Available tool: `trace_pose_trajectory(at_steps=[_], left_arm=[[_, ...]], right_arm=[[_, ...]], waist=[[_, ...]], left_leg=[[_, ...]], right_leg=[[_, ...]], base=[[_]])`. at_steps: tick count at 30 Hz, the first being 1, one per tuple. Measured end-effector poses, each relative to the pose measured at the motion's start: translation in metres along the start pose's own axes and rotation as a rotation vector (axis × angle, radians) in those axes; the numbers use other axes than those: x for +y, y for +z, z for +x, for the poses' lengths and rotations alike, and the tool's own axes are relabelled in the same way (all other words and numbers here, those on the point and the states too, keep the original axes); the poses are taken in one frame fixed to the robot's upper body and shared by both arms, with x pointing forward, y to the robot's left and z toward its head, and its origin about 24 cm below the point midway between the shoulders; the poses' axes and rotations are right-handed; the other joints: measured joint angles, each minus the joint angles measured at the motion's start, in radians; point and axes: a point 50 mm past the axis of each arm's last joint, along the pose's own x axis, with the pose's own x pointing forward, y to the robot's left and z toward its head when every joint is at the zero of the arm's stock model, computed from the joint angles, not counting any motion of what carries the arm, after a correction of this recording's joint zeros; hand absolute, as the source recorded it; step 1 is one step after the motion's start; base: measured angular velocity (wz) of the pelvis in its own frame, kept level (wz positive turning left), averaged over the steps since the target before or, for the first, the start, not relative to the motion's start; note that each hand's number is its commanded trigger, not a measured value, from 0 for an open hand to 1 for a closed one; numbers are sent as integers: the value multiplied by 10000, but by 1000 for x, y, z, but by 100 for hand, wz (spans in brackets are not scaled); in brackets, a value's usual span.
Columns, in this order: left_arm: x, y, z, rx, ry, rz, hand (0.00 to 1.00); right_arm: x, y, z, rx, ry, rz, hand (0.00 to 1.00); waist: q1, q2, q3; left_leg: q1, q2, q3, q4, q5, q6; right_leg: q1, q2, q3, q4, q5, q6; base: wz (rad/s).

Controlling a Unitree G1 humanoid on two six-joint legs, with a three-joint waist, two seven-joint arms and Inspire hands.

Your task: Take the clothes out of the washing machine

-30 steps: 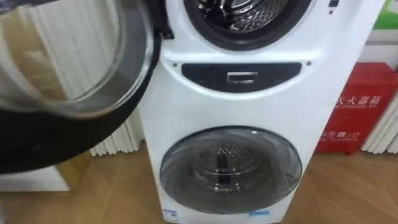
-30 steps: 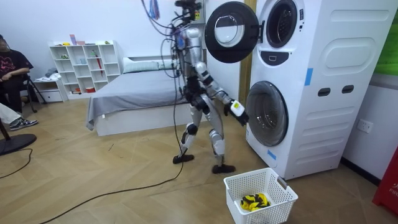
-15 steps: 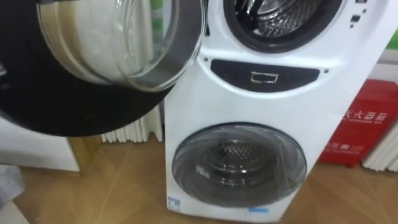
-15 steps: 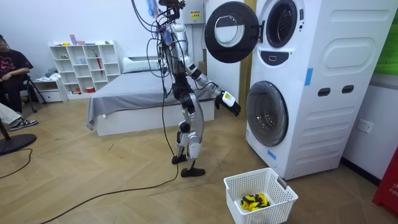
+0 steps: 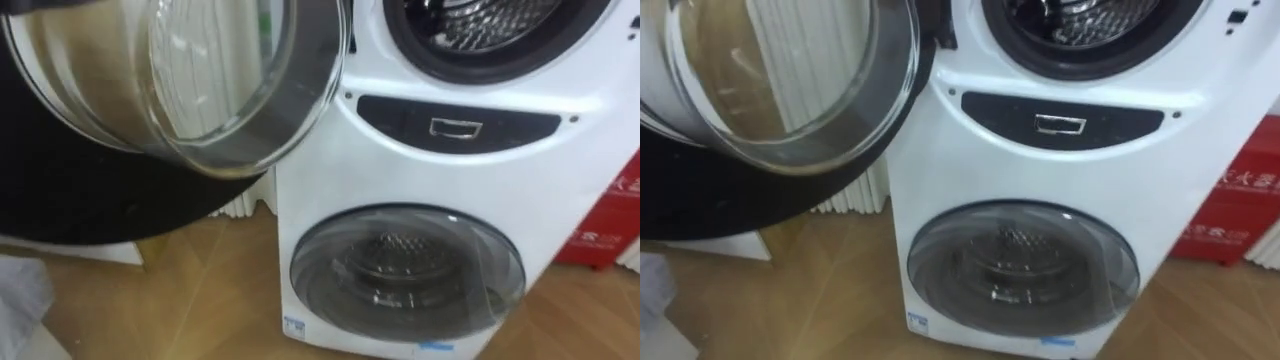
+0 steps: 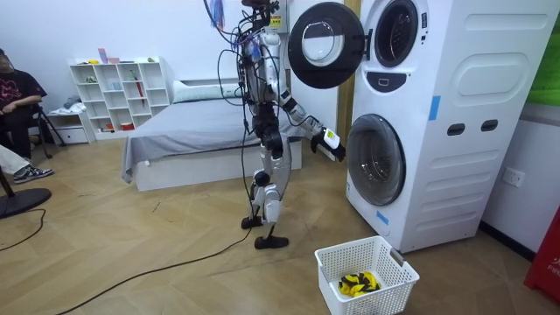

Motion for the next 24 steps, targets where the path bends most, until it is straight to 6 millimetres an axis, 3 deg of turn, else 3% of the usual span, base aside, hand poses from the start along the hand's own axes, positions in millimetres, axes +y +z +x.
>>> trace_pose_trajectory(at_steps=[5,6,9,10,16,19,21,24], left_arm=[[12,45,3,-1586,534,-1410,0],[17,60,3,-2114,685,-1801,0],[31,111,-9,-4292,965,-2254,0],[36,128,-15,-5056,1038,-2392,0],[54,198,-38,-7447,1208,-2972,0],[54,225,-56,-8714,1003,-2921,0],[56,235,-65,-9207,1027,-2854,0],[54,247,-76,-9854,927,-2897,0]], right_arm=[[-17,0,-3,-284,-1030,409,0],[-21,2,-4,-488,-1250,298,0],[-23,3,-11,-897,-1479,-17,0],[-21,1,-13,-897,-1420,-153,0],[-20,0,-25,-1217,-1501,-899,0],[-20,-6,-30,-1125,-1484,-1041,0],[-21,-6,-30,-1159,-1513,-1101,0],[-20,-9,-33,-1087,-1411,-1178,0]], waist=[[-117,236,9],[-119,340,23],[-160,397,0],[-157,453,-35],[-200,891,-40],[-302,1029,-62],[-428,1139,-38],[-484,1242,-79]], left_leg=[[256,-17,-458,-240,79,-118],[327,-47,-471,-322,79,-118],[361,-54,-456,-333,79,-118],[379,-52,-467,-335,79,-118],[525,-79,-455,-379,79,-118],[562,-87,-408,-382,79,-117],[592,-96,-403,-405,79,-118],[685,-85,-374,-517,79,-117]], right_leg=[[302,57,39,-98,-3,4],[425,62,31,-157,-3,5],[431,68,45,-151,-3,4],[436,68,53,-143,-4,5],[516,82,270,-153,-3,4],[521,77,278,-148,-3,4],[518,74,282,-150,-3,4],[510,93,333,-148,-7,10]], base=[[27],[16],[8],[0],[-15],[-3],[-7],[-10]])
